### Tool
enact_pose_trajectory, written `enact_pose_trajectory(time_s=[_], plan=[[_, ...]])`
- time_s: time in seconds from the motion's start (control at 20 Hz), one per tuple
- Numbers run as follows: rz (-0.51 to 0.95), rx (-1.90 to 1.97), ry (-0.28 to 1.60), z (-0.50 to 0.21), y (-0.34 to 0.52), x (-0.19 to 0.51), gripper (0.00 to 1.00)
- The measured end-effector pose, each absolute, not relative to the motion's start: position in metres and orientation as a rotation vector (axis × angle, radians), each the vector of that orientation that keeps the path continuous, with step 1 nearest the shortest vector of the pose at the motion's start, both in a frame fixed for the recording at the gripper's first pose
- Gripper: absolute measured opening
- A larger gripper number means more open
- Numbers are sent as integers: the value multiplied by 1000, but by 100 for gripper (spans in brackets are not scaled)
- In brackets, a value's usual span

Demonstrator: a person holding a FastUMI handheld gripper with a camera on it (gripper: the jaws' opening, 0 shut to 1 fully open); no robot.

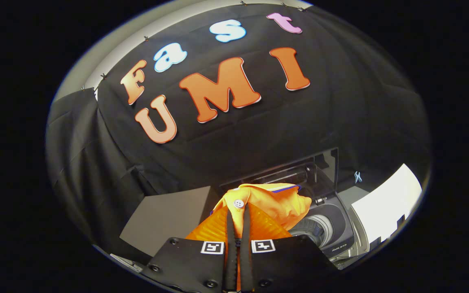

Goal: Put the clothes into the washing machine and then close the washing machine lid.

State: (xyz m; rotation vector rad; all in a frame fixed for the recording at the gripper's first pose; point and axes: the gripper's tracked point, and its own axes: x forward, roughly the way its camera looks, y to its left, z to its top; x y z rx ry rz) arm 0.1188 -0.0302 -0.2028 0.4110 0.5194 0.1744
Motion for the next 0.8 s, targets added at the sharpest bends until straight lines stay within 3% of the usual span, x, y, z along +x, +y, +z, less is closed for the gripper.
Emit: enact_pose_trajectory(time_s=[0.8], plan=[[75,379,811,-444,-78,193,11]])
